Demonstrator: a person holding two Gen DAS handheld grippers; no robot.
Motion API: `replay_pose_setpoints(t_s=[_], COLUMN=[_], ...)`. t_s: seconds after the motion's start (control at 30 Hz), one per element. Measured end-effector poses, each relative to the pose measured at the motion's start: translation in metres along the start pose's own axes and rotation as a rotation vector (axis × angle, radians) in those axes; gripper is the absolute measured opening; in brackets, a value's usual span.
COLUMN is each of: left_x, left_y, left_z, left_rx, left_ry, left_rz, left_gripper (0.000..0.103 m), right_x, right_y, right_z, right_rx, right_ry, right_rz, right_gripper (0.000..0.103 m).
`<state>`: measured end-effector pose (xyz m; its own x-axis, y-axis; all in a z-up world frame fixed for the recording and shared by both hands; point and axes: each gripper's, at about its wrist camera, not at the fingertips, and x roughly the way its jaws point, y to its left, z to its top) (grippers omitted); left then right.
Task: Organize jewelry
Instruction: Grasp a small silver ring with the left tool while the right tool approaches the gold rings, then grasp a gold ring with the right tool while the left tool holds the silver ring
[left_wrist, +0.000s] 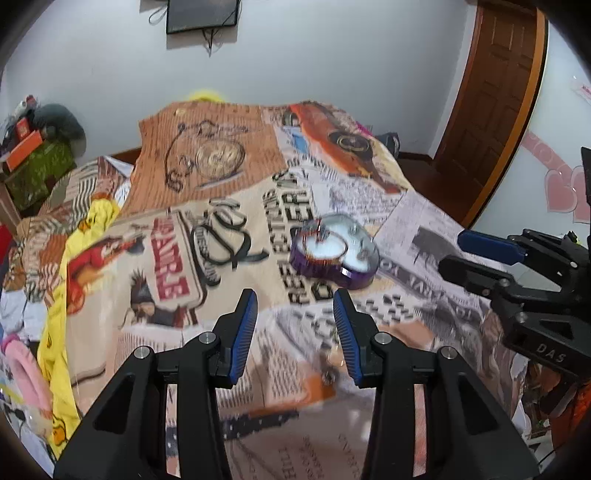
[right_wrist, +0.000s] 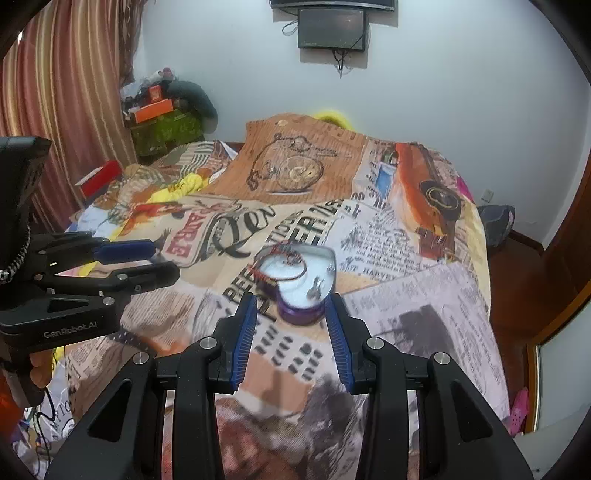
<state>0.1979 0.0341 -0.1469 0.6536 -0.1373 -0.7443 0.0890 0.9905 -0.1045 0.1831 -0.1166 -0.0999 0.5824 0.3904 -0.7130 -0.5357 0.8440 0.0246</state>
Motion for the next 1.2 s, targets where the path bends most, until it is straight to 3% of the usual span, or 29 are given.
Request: replay_pose_setpoints(t_s=[0.47, 0.6, 1.1, 1.2], left_x=[0.031, 0.04, 0.051, 0.054], left_y=[-0.02, -0.021, -0.026, -0.026], left_z=[-0.052, -0.059, -0.063, -0.062], left_rx=[0.044, 0.036, 0.081, 0.087], left_ry=[0.144, 0.167, 0.142, 0.136], left_rz=[-0.029, -0.052, -0.049, -0.052], left_gripper=[0.042, 0.029, 0.009, 0.009], right_x=[0.011, 0.016, 0.039, 0.041], right_y=[0.01, 0.007, 0.013, 0.013], right_z=[-0.031, -0.036, -0.048, -0.048], right_rx=[0.023, 0.043, 0.046, 0.047], right_ry=[0.08, 0.098, 0.158, 0.165], right_rz=[0.035, 0.042, 0.081, 0.082], right_gripper=[0.035, 0.035, 0.035, 0.035])
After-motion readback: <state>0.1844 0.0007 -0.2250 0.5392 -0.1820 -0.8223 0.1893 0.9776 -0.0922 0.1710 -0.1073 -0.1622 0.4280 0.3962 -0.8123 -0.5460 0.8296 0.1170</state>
